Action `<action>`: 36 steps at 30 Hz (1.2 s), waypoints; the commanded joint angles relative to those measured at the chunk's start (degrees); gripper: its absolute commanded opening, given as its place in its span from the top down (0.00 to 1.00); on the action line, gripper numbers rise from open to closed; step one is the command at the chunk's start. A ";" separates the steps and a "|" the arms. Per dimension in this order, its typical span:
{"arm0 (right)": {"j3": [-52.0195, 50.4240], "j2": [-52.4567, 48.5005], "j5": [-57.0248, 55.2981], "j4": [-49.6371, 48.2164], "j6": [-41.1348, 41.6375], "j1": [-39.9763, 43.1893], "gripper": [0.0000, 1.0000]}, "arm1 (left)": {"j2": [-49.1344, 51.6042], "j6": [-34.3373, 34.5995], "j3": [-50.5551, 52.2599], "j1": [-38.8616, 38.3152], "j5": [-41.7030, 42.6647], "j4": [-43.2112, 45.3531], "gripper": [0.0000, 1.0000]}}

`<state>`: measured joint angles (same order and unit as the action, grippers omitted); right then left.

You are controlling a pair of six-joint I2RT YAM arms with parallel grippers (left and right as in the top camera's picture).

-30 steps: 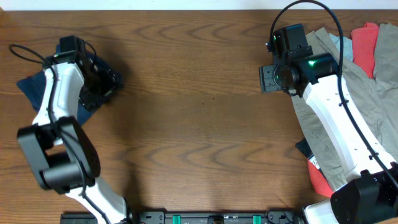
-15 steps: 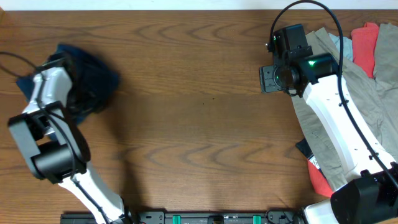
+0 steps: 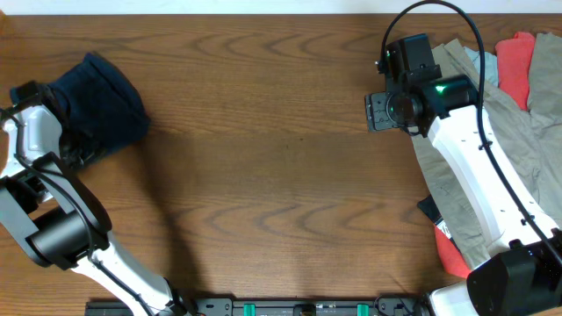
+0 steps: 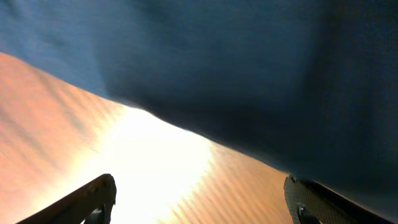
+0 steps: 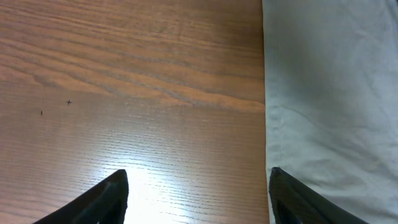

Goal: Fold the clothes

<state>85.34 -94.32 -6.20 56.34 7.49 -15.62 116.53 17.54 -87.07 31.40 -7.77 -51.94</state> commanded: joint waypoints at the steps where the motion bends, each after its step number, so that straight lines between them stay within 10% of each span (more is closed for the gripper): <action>1: 0.70 1.01 -0.26 0.13 0.79 1.38 0.26 | -5.07 -0.52 -1.86 -2.14 6.82 -1.79 0.07; 6: 0.70 1.01 6.62 0.26 4.61 2.97 0.01 | -10.40 -0.57 -1.84 -8.15 10.80 -3.06 0.06; 21: 0.57 0.98 15.21 12.85 2.64 14.49 0.01 | -11.80 -2.95 -1.70 -35.21 11.21 -13.62 0.02; 36: -9.75 4.79 13.79 13.25 -0.35 16.70 0.01 | -21.42 -3.78 7.08 -37.88 11.21 -28.55 0.02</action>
<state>78.89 -92.66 8.08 70.52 8.27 0.99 100.68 14.57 -83.37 -5.91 3.90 -80.53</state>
